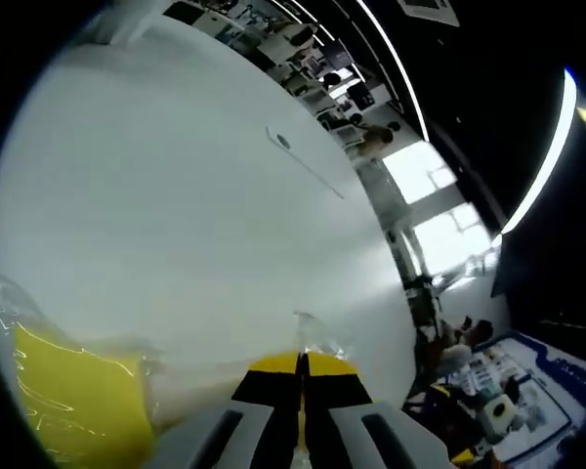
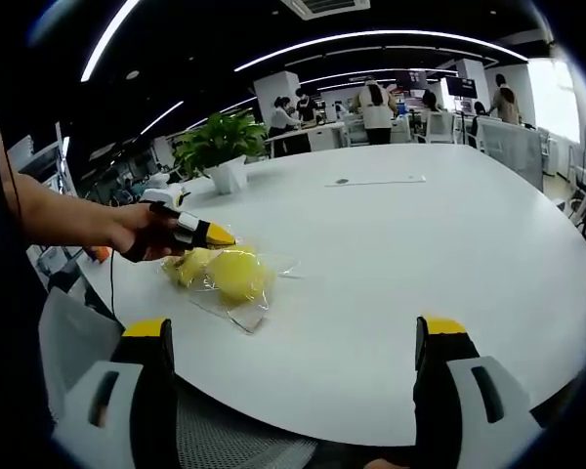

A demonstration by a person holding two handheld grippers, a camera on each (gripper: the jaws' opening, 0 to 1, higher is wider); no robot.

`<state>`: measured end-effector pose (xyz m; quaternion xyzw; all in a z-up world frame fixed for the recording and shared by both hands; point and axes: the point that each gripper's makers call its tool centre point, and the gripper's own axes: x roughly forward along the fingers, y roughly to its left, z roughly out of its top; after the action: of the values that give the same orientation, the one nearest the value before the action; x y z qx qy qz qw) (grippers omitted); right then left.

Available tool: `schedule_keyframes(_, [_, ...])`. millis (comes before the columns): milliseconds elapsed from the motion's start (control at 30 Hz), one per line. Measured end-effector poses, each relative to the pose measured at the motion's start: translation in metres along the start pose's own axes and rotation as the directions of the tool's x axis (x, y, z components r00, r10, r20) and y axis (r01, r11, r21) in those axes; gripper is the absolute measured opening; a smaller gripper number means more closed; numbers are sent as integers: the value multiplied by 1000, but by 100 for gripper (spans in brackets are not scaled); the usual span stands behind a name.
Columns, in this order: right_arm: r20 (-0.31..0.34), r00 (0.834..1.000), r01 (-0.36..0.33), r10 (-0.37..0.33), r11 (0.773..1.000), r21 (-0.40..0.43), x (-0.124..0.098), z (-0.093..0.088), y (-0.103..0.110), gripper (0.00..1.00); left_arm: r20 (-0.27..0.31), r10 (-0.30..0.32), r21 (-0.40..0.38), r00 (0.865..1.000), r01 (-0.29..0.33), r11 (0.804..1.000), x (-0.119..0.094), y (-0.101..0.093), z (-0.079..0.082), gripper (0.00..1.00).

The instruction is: Compare the silicone blocks by pressing each to a similar depth, holding the contact briefly, and releasing to observe deformation and rebound differences across the visible hardness samples.

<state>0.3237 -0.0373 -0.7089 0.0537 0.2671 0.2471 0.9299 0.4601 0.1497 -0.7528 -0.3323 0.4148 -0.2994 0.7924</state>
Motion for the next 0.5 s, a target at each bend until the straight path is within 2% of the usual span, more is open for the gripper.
schedule_keyframes(33, [0,1000,-1,1,1000,-1,0,0,0,96,15,-25,27,1000,25,999,-1,-6,2,0])
schedule_keyframes(67, [0,1000,-2,2,1000,-3,0,1,0,96,9,-19,49,1000,19,999,-2,-6,1,0])
schedule_keyframes(267, [6,1000,-9,9,1000,-9,3,8,-1,96,18,-23,36,1000,22,999,-8,-7,5,0])
schedule_keyframes(500, [3,1000,-18,18,1000,-17,6,9,-1,96,42,-60,114,997,55,992,-16,-22,14,0])
